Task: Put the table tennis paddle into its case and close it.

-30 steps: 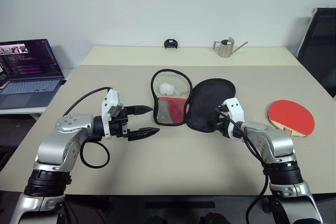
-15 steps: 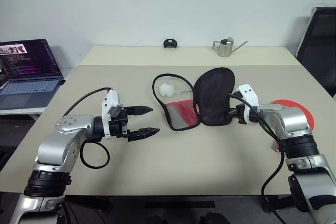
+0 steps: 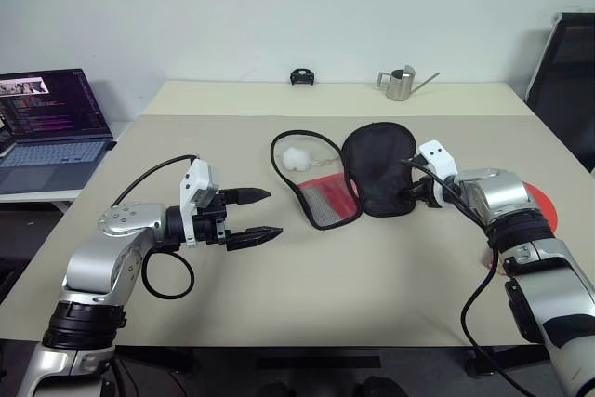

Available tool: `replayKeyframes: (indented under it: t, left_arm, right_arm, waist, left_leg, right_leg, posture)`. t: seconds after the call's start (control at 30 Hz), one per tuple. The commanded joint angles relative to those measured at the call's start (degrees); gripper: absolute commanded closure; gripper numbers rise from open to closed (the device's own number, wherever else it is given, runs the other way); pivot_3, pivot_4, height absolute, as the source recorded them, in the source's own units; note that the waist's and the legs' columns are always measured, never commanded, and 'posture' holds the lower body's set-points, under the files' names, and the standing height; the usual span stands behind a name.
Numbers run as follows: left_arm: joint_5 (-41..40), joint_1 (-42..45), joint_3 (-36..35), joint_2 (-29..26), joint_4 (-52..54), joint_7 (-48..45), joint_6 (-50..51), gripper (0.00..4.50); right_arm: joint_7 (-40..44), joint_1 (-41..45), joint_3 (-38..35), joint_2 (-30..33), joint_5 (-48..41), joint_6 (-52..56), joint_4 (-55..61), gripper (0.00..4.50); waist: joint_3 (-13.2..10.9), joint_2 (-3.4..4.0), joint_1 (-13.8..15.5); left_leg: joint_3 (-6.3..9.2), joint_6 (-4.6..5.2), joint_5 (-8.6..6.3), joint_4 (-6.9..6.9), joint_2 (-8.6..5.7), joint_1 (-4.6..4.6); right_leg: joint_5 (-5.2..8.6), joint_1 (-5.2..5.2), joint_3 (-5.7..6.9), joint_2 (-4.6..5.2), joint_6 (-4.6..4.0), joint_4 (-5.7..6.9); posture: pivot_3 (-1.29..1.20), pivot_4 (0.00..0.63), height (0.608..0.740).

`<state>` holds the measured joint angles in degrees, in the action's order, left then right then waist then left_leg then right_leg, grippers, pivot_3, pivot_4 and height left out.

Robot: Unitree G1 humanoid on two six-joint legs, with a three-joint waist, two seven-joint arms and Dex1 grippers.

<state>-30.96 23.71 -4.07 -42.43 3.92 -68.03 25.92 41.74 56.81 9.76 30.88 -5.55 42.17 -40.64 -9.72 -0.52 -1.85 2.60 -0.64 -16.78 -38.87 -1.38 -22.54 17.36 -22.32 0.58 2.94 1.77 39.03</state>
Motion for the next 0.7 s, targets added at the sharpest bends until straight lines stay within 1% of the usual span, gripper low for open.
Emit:
replayKeyframes:
  t: [0.03, 0.17, 0.2, 0.33, 0.47, 0.53, 0.6, 0.7]
  left_arm:
    - [-0.55, 0.17, -0.83, -0.41, 1.88, 0.23, -0.10, 0.00]
    - [-0.59, 0.57, -0.63, -0.23, 1.84, 0.21, -0.02, 0.00]
    - [-0.63, 0.62, -0.58, -0.17, 1.91, 0.23, 0.01, 0.00]
    - [-1.02, 0.71, -0.38, 0.19, 2.89, 0.39, 0.29, 0.00]
    - [-1.77, 1.10, -0.19, 0.70, 4.59, 0.49, 0.78, 0.00]
    - [-2.17, 1.93, 0.29, 1.20, 5.58, 0.31, 1.18, 0.00]
    - [-2.45, 3.38, 1.01, 1.75, 6.18, -0.14, 1.55, 0.00]
    - [-2.63, 5.94, 1.97, 2.41, 5.88, -0.99, 1.76, 0.00]
  right_arm:
    - [0.11, 2.45, -1.60, 0.41, 0.91, -2.49, -0.76, 1.75]
    - [-1.51, 2.94, -3.13, 1.67, 1.25, -4.46, -1.35, 0.31]
    - [-1.94, 2.86, -3.81, 2.05, 1.14, -4.43, -0.97, 0.01]
    - [-4.34, 0.60, -7.78, 4.31, 0.08, -2.00, 4.75, 0.01]
    - [-7.12, -5.32, -12.36, 6.07, -1.98, 5.65, 17.87, 0.01]
    - [-9.49, -10.84, -14.59, 6.18, -2.46, 11.04, 27.84, 0.01]
    - [-12.77, -16.65, -17.34, 5.24, -2.67, 16.75, 37.90, 0.01]
    - [-20.32, -22.63, -22.25, 1.52, -1.43, 23.29, 49.41, 0.01]
  waist:
    - [0.00, 0.00, -0.01]
    - [0.00, 0.00, 0.01]
    - [0.00, 0.00, 0.01]
    - [0.00, 0.01, 0.05]
    - [0.00, 0.00, 0.17]
    - [0.00, 0.00, 0.22]
    - [0.00, 0.00, 0.37]
    - [0.00, 0.00, 0.42]
  left_leg:
    - [0.00, -0.04, 0.02, 0.00, 0.00, 0.00]
    - [0.00, -0.07, 0.04, 0.00, 0.00, -0.01]
    - [0.00, -0.08, 0.04, 0.00, 0.00, -0.01]
    - [0.00, -0.10, 0.05, 0.00, 0.00, -0.05]
    - [0.03, -0.10, 0.06, 0.00, 0.00, -0.13]
    - [0.04, -0.09, 0.05, 0.00, 0.00, -0.17]
    - [0.07, -0.08, 0.04, -0.01, 0.00, -0.17]
    - [0.09, 0.08, -0.04, -0.04, 0.00, -0.21]
  right_leg:
    - [0.00, 0.00, 0.00, 0.00, 0.00, 0.00]
    - [0.00, 0.00, 0.00, 0.00, 0.00, 0.00]
    - [0.00, 0.00, 0.00, 0.00, 0.00, 0.00]
    - [0.00, -0.02, 0.00, 0.01, 0.00, -0.01]
    - [0.00, -0.03, 0.04, 0.02, 0.00, -0.05]
    - [0.00, -0.04, 0.04, 0.02, 0.00, -0.06]
    - [0.00, -0.04, 0.06, 0.02, 0.00, -0.04]
    - [0.00, -0.04, 0.06, 0.02, 0.00, -0.01]
  posture:
    - [0.00, 0.150, 0.740]
    - [0.00, 0.150, 0.740]
    - [0.00, 0.150, 0.740]
    - [0.00, 0.150, 0.740]
    - [0.00, 0.150, 0.740]
    - [0.00, 0.150, 0.740]
    - [0.00, 0.150, 0.740]
    - [0.00, 0.150, 0.740]
